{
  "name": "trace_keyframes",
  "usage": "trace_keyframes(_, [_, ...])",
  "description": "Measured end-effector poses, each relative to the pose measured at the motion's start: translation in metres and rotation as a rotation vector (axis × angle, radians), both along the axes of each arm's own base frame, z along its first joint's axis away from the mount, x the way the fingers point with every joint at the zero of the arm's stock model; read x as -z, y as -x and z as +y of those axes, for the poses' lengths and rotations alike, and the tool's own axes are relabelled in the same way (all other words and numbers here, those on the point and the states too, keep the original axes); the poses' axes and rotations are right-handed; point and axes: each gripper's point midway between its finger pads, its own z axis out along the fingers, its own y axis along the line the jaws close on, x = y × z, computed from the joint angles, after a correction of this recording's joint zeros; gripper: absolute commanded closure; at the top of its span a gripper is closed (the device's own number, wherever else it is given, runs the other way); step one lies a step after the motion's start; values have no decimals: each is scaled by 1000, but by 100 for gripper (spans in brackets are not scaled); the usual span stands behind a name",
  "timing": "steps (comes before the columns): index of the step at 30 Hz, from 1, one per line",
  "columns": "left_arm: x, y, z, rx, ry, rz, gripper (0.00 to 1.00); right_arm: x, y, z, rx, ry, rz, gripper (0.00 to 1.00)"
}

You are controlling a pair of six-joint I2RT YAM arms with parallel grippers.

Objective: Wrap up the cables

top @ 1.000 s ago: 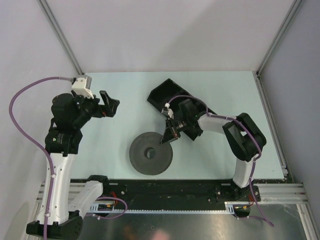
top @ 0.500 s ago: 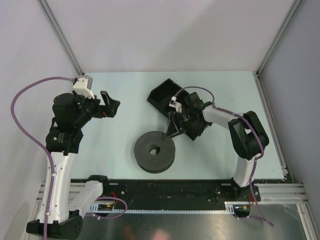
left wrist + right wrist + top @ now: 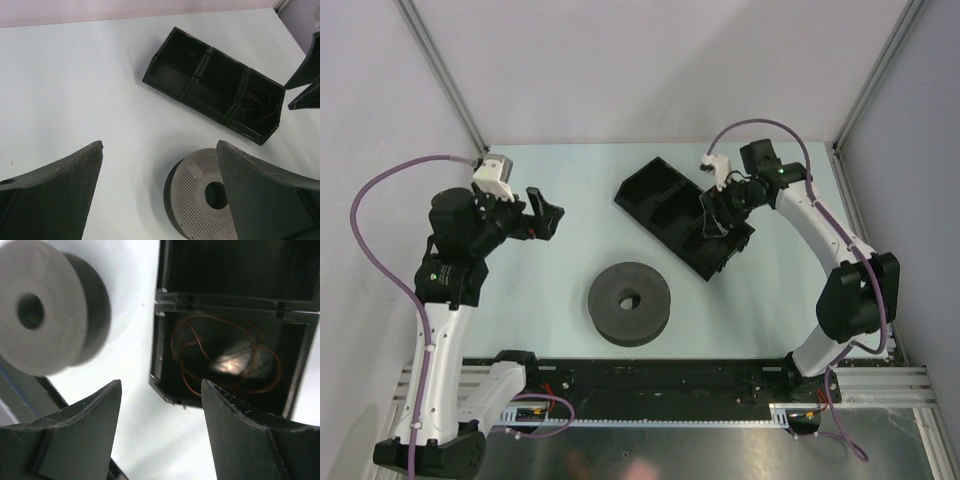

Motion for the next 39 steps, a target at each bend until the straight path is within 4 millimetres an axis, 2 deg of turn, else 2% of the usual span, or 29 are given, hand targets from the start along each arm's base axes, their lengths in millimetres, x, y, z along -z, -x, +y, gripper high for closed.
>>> trace_keyframes(7, [8, 4, -10, 72, -3, 14, 1, 13, 19, -26, -199, 330, -138, 35])
trace_keyframes(14, [14, 6, -17, 122, 0, 27, 1, 28, 21, -40, -307, 504, -183, 43])
trace_keyframes(22, [17, 7, -20, 146, 4, 37, 1, 52, 12, -43, -360, 605, -217, 48])
trace_keyframes(32, [20, 5, -22, 155, 4, 48, 1, 72, -10, -39, -378, 665, -263, 55])
trace_keyframes(36, [20, 5, -22, 156, 3, 48, 1, 80, -13, -40, -399, 681, -270, 55])
trace_keyframes(39, [20, 5, -22, 158, 3, 48, 1, 84, -12, -41, -415, 689, -273, 51])
